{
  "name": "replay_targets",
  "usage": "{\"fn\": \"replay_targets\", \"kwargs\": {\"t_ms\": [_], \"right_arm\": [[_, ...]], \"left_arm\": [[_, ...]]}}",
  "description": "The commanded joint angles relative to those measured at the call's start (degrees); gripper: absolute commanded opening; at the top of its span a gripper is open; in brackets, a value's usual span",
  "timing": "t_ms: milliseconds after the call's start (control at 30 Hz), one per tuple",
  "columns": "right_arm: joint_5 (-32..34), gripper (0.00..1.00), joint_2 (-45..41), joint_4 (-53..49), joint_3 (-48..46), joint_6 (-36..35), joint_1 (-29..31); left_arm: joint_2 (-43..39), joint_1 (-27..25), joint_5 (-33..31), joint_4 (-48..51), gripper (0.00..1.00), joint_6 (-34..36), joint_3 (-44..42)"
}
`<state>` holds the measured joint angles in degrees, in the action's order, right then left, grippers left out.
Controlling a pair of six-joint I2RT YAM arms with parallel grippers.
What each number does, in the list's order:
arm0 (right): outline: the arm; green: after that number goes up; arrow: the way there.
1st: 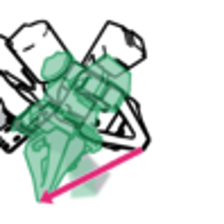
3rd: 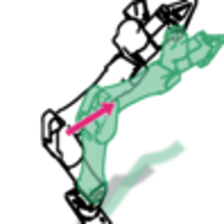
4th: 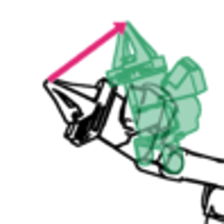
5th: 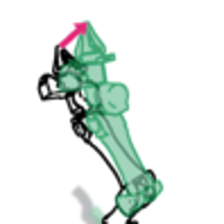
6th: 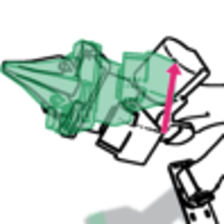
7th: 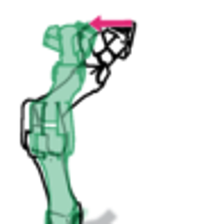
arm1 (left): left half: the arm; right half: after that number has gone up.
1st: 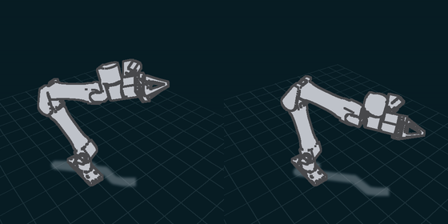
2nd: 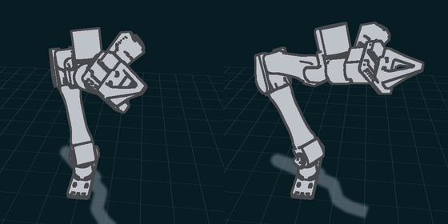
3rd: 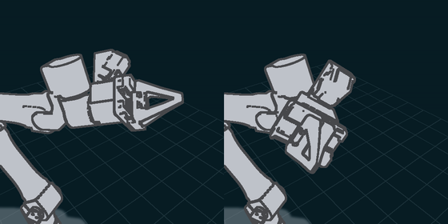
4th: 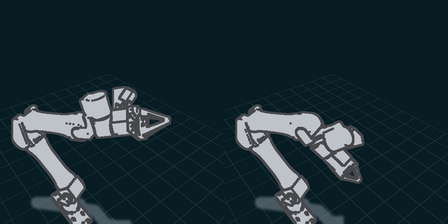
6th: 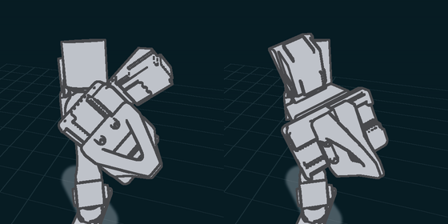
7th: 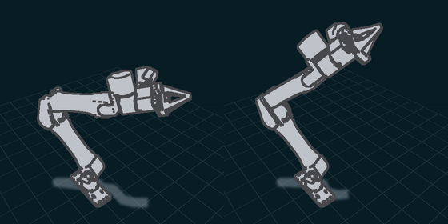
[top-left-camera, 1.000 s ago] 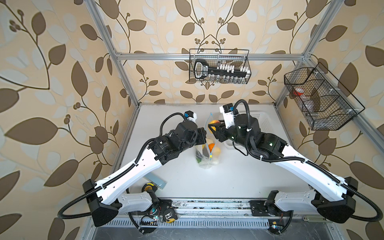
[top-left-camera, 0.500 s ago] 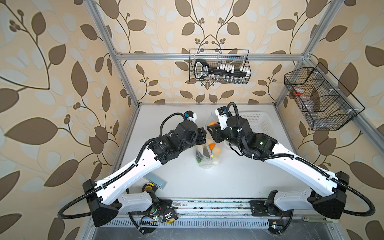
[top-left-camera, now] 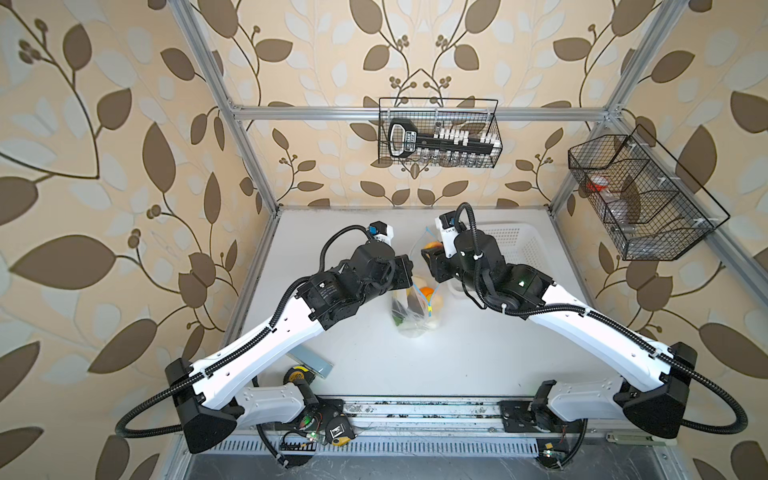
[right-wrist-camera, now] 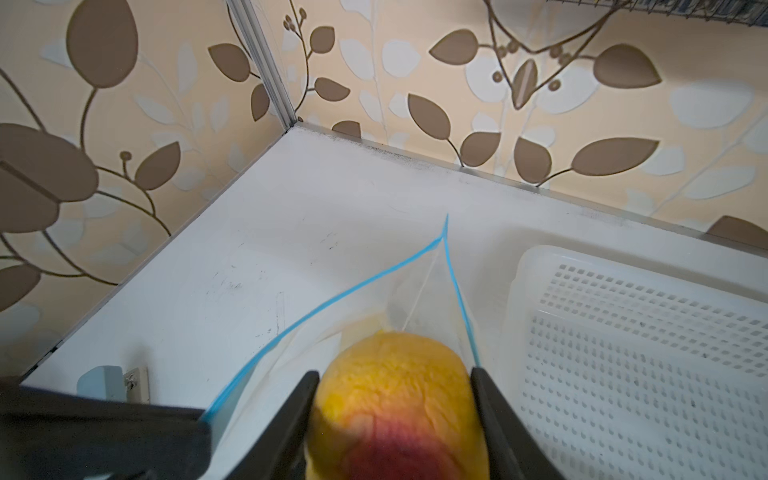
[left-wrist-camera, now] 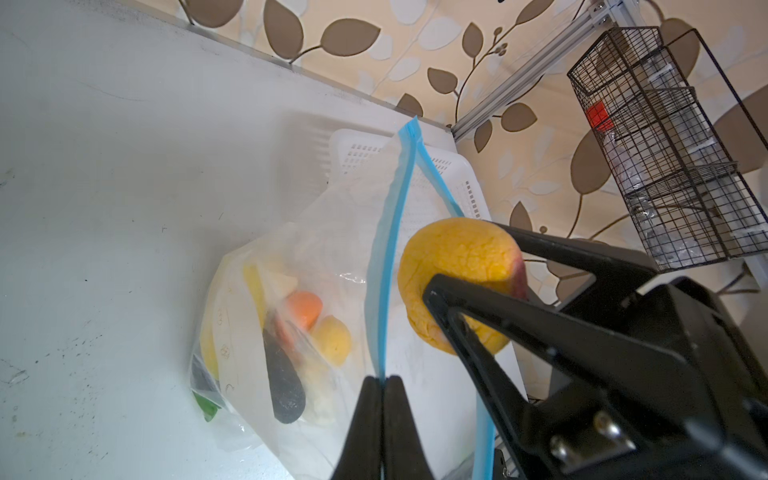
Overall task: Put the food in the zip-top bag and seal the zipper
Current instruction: 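Lower the mango into the bag opening held by the left gripper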
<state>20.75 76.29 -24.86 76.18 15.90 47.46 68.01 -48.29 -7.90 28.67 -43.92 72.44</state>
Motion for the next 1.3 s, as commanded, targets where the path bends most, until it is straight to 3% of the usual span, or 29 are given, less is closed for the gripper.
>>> {"fn": "replay_targets", "kwargs": {"t_ms": [0,133,233,500,767,967,1267], "right_arm": [[5.46,0.45,0.87,-3.0,0.18,-2.9,0.16],[8.33,0.46,1.31,-4.66,0.77,-4.41,0.17],[6.78,0.46,1.49,-5.35,0.9,-4.56,0.42],[-10.4,0.47,3.39,-6.32,0.85,-3.98,0.97],[-20.14,0.48,4.98,-9.01,2.13,-3.26,-0.65],[-22.01,0.5,7.12,-11.2,3.48,-3.55,-1.18],[-18.59,0.56,8.7,-12.56,5.36,-3.74,-1.23]], "left_arm": [[0.02,0.57,-0.26,-1.76,0.0,0.1,0.35],[0.11,0.57,-0.21,-1.87,0.0,0.11,0.4],[0.36,0.57,-0.1,-2.04,0.0,-0.01,0.24],[0.65,0.57,0.48,-2.33,0.0,-0.36,0.01],[-0.07,0.57,0.17,-2.47,0.0,-0.63,-0.73],[-0.42,0.57,0.09,-2.51,0.0,-0.63,-0.99],[-0.84,0.57,-0.26,-2.49,0.0,-0.55,-1.38]]}}
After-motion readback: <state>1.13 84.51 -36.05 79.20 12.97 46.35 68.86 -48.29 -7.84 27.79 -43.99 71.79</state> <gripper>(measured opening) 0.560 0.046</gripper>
